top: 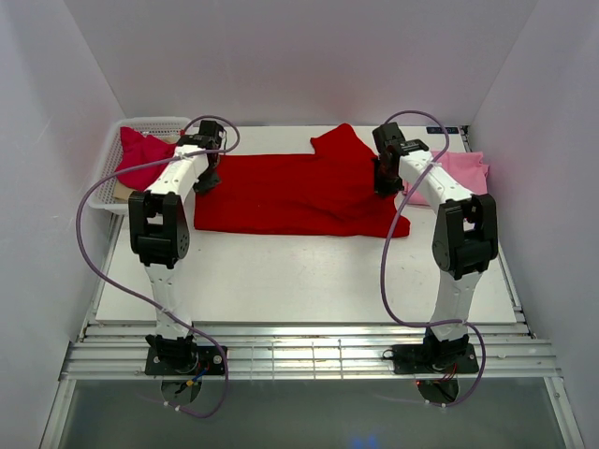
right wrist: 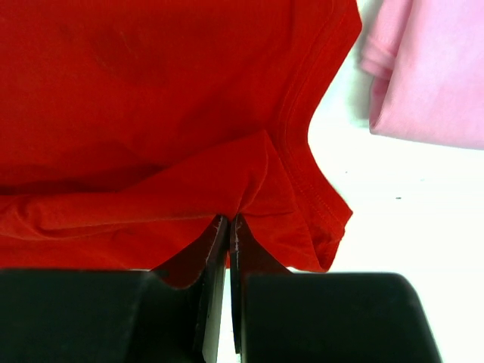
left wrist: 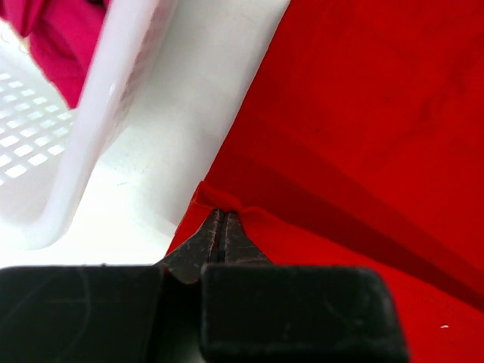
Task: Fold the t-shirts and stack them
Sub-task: Fold the flattened tshirt in 1/3 of the way
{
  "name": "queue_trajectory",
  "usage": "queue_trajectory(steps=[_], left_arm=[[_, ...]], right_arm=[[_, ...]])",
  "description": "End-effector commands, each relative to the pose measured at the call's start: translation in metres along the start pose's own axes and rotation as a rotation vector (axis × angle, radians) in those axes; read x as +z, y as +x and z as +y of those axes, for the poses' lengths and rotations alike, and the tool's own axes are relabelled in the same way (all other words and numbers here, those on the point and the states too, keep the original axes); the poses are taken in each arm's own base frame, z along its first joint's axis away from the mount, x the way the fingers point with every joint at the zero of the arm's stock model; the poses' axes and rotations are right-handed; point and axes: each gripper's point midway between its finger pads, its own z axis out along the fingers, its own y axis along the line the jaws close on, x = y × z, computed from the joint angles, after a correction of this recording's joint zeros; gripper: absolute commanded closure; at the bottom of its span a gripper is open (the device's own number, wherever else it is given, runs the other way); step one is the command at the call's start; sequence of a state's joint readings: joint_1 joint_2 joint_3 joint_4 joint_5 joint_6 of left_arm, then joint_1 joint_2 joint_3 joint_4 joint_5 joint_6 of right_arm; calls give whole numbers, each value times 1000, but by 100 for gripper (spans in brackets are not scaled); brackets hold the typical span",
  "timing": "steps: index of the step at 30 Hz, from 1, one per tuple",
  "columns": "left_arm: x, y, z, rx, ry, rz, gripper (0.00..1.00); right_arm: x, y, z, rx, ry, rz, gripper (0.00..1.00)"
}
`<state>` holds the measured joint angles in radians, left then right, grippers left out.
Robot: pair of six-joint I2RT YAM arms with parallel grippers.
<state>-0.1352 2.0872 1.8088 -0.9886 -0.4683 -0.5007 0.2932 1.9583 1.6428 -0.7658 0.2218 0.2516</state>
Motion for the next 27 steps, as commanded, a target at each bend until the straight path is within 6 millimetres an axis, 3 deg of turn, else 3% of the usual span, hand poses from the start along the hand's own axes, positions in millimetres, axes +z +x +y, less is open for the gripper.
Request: queue_trajectory(steps=[1,18,27], left_arm=[[5,-9,-1,9,-2,-17,100],[24,-34,-20,29,16,-80,100],[36,-31,-30,45,36,-69,99]], right_arm=[[-10,-17,-2,13,5,-36,92],[3,-14,-4,12,14,3,92],[10,-9,-6,11,29,22,92]])
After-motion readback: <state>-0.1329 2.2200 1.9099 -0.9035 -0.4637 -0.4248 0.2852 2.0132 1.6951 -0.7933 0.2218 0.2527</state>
